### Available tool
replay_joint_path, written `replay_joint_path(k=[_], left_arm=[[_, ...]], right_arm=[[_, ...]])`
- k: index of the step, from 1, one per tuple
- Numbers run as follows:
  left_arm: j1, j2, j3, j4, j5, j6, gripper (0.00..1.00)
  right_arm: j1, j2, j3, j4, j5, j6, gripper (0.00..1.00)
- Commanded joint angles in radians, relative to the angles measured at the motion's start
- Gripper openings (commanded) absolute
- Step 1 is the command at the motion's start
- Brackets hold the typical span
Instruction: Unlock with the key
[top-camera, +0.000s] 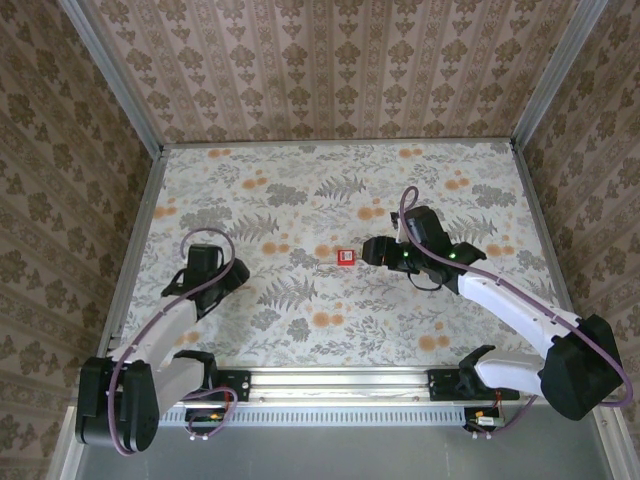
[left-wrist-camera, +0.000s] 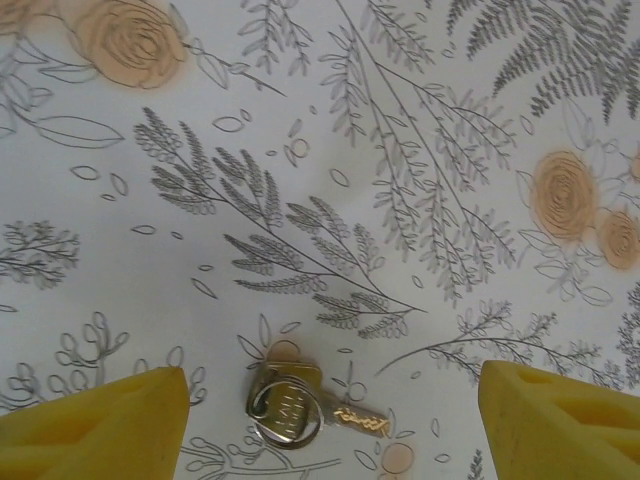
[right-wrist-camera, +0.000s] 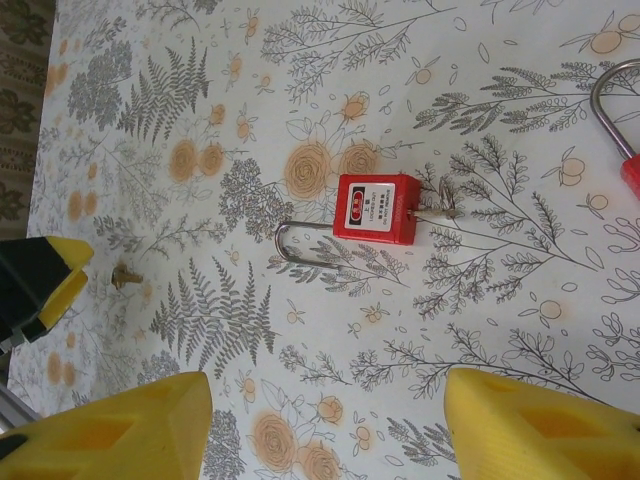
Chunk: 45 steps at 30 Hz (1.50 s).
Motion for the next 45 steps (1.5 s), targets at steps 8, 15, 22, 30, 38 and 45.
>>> replay_joint_path(k=[8,15,22,30,38,45], left_arm=[[-0.014,0.105,-0.01,0.106,0.028,-0.041,0.73],[-0.126,0.155,-0.021,0.185,0.0,-0.125,0.64],[-0.296,0.223,-0.008,0.276,-0.034,-0.209,0.64],[-0.338,0.236,-0.025,0.46,0.057,-0.256,0.65],[-0.324,0.087,-0.017,0.386,0.1,-0.224,0.65],[-0.14,-0.238,0.059,0.06,0.054,-0.085,0.78]], right_arm=[[0.006,-0.046,0.01,-0.016,0.028,-0.018,0.62],[0.006,-0.074,0.001,-0.027,0.044,-0.006,0.63],[0.006,-0.064,0.007,-0.017,0.036,-0.006,0.62],[0.062,0.019,0.042,0.013,0.031,0.004,0.58],[0.125,0.097,0.102,0.029,0.046,0.01,0.56],[0.224,0.189,0.173,0.032,0.072,0.013,0.55]])
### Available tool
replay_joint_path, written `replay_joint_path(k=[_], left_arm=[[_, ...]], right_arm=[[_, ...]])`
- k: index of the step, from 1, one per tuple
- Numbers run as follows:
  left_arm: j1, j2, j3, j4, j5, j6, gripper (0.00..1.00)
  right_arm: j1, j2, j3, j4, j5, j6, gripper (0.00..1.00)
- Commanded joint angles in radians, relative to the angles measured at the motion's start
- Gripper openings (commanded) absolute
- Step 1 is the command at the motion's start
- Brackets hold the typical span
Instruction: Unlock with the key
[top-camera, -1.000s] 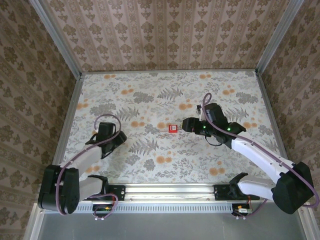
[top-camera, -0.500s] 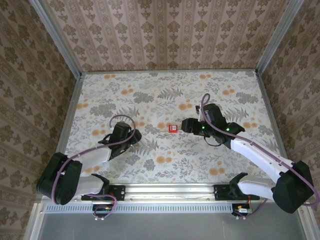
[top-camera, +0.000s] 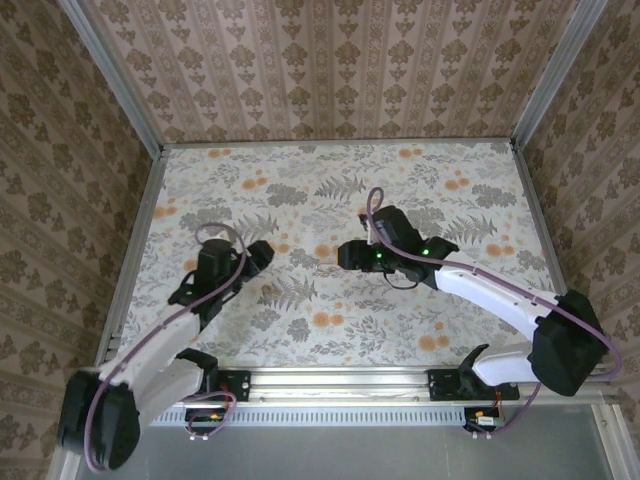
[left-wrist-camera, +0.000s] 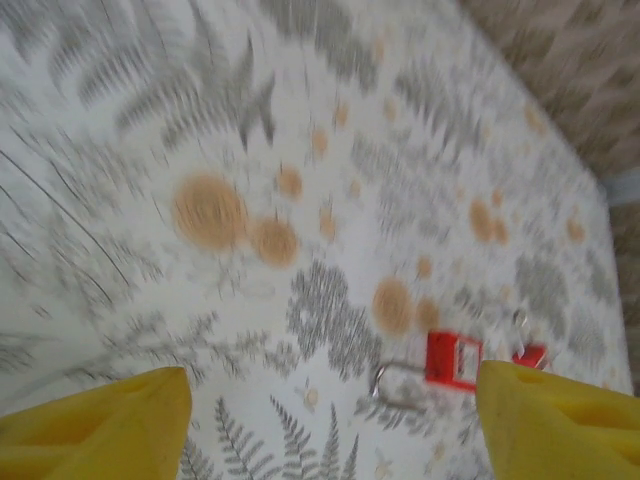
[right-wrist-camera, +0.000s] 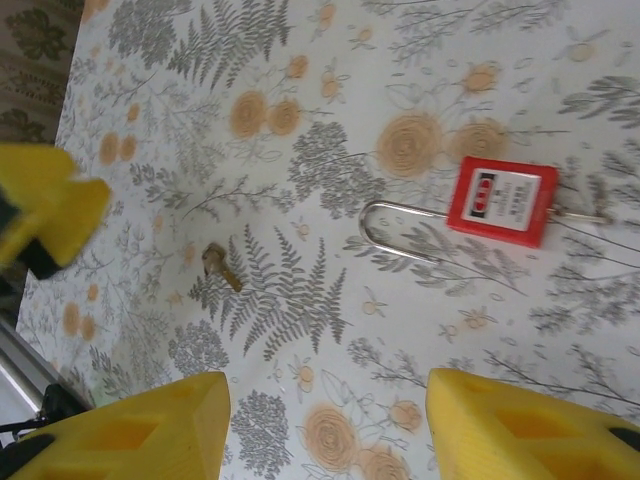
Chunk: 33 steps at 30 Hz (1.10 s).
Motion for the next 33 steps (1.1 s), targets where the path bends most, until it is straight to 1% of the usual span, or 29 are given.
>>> replay_joint_path(k=[1,3,5,7,9,12,14,17,21,24,29,33], left_arm=[[0.073,-0.123,0.049,-0.194,-0.032,0.083,0.8],[0.125,-0.169,0.059,-0.236,-0.025,0.098,0.82],[0.173,-0.181,0.061,-0.254,0.002,0.109,0.83],[0.207,-0.174,0.06,-0.271,0.019,0.104,0.83],[0.23,-0.17,0.045,-0.278,0.035,0.081,0.83],[0.236,-0.177,-0.031,-0.21,0.078,0.005,0.83],[0.237,-0.182,-0.072,-0.178,0.106,-0.024,0.82],[0.24,-0.201,-0.071,-0.207,0.09,-0.009,0.82],[0.245,-0.229,-0.057,-0.228,0.07,0.011,0.83],[0.248,-0.241,-0.055,-0.234,0.063,0.011,0.83],[0.26,-0.246,-0.047,-0.246,0.058,0.033,0.83],[0.281,-0.257,-0.022,-0.29,0.052,0.067,0.84]], right_arm=[[0.058,0.069,0.063,0.01,0.027,0.019,0.54],[0.109,0.116,0.101,0.01,0.036,0.027,0.54],[0.158,0.162,0.138,0.01,0.076,0.033,0.53],[0.188,0.204,0.169,0.001,0.112,0.042,0.52],[0.206,0.245,0.2,0.012,0.118,0.065,0.49],[0.243,0.303,0.242,0.046,0.129,0.099,0.46],[0.275,0.351,0.288,0.031,0.166,0.091,0.48],[0.305,0.402,0.351,-0.017,0.211,0.066,0.49],[0.31,0.426,0.365,-0.023,0.234,0.112,0.48],[0.31,0.445,0.368,0.003,0.217,0.149,0.45],[0.324,0.529,0.431,-0.011,0.173,0.157,0.39],[0.335,0.578,0.445,0.015,0.165,0.176,0.29]])
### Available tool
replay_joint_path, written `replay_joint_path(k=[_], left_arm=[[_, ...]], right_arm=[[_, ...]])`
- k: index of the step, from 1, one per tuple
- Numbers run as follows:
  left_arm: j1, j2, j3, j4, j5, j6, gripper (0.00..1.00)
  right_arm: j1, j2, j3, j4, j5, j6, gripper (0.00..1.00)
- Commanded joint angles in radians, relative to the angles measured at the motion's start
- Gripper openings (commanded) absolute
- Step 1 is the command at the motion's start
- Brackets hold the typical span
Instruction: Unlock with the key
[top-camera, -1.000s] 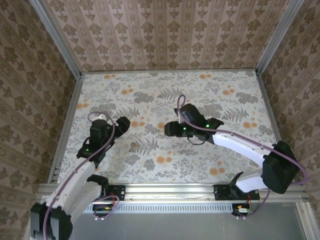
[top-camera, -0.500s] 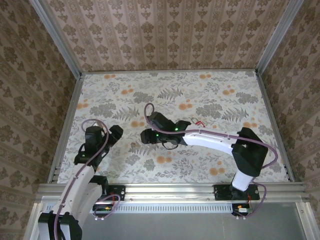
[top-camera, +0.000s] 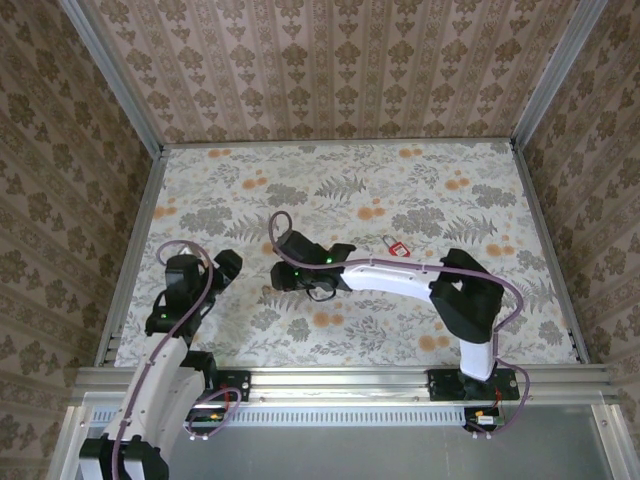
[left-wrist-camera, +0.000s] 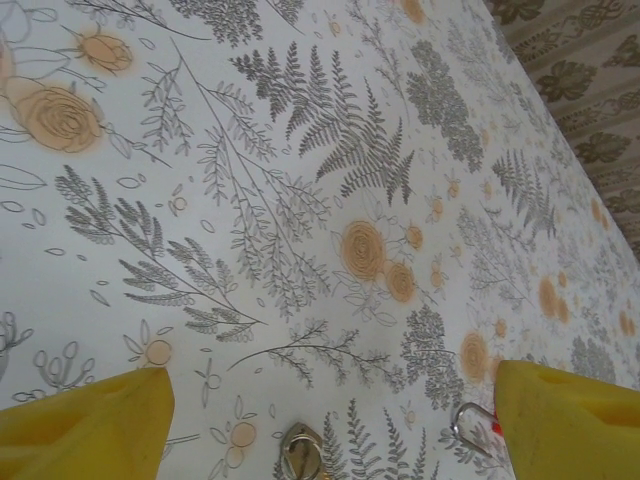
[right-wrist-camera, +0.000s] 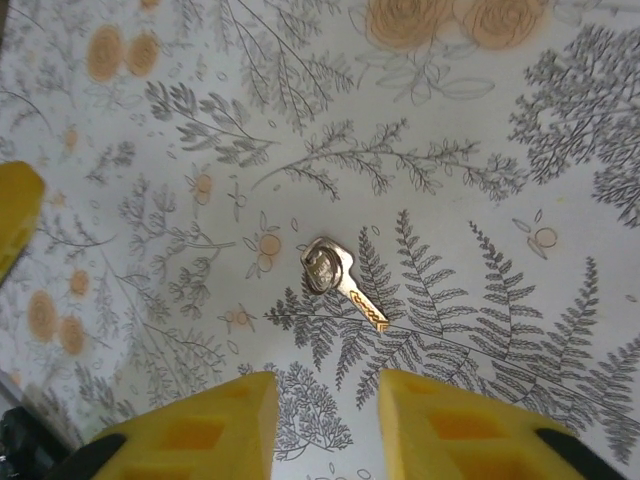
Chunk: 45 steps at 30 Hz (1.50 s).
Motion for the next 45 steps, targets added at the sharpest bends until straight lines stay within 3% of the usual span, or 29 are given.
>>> replay_joint_path(k=[1,8,18,45], left_arm=[[0.021,-0.03,0.051,-0.057,-0.012,0.046,0.84],[0.052,-0.105,0.04,-0.138,-0.032,0.074,0.85],[0.069,-0.119,0.024,-0.13,-0.002,0.079,0.85],[0.074,-0.118,0.019,-0.126,0.024,0.076,0.86]], right_arm=[[0.012,0.044,0.036,0.001,-0.016,0.029,0.27],[0.015,0.14,0.099,-0.013,-0.05,0.024,0.19],[0.016,0.261,0.209,-0.052,-0.095,0.01,0.2],[0.015,0.34,0.298,-0.094,-0.115,-0.014,0.2]])
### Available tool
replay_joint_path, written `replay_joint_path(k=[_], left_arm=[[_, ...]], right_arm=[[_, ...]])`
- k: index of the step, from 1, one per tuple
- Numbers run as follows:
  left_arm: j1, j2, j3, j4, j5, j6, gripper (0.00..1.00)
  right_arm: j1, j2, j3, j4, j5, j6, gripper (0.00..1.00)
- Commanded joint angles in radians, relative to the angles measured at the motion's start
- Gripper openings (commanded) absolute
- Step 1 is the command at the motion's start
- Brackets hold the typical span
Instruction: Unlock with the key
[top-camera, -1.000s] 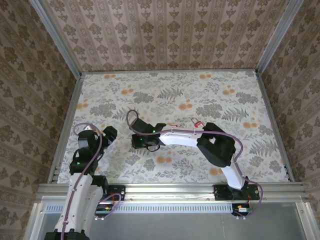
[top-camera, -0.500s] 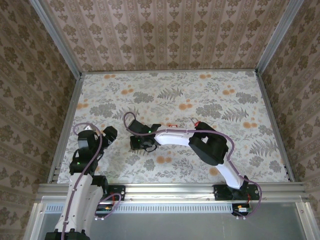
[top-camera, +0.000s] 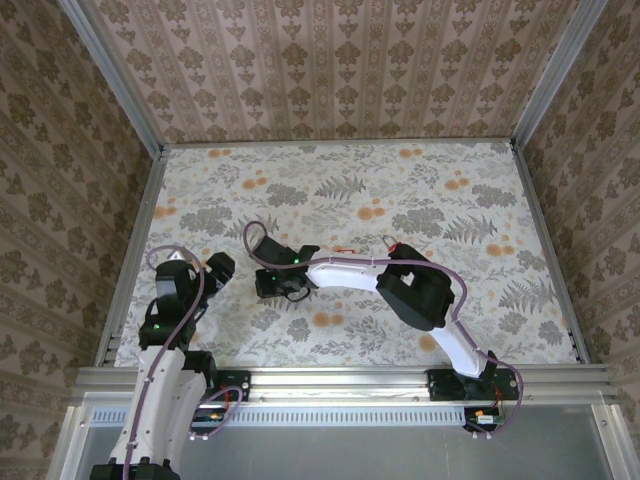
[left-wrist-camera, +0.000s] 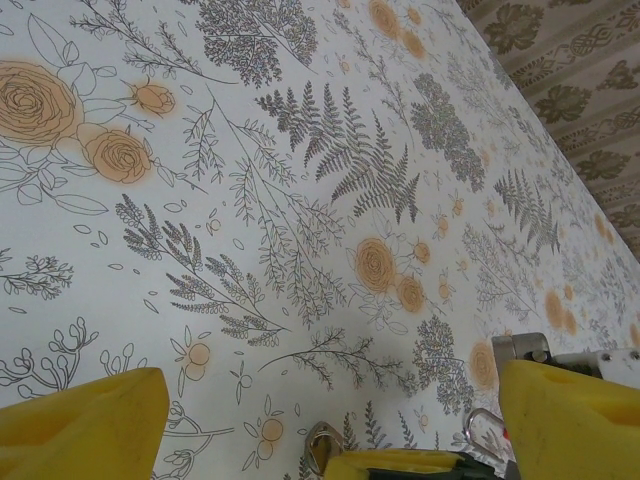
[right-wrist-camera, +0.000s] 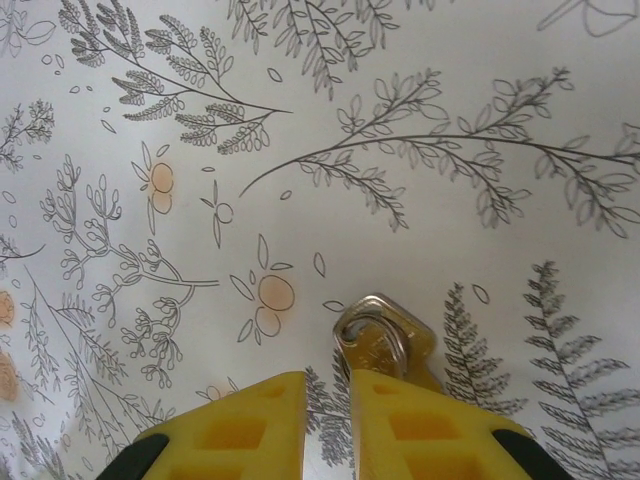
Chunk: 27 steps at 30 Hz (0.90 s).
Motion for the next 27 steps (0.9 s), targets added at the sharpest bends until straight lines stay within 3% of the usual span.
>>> replay_joint_path(k=[1,27], left_arm=[[0.01,-0.005,0.002,-0.013,0.019,0.015,0.86],[0.011,0.009,-0.006,0.021,0.041,0.003,0.86]], right_arm=[[0.005,0.026,0.032,-0.05,-0.011,-0.017,0.2],[-0.012,-0.039,-0.015,-0.089,0.082,-0.076,0.21]])
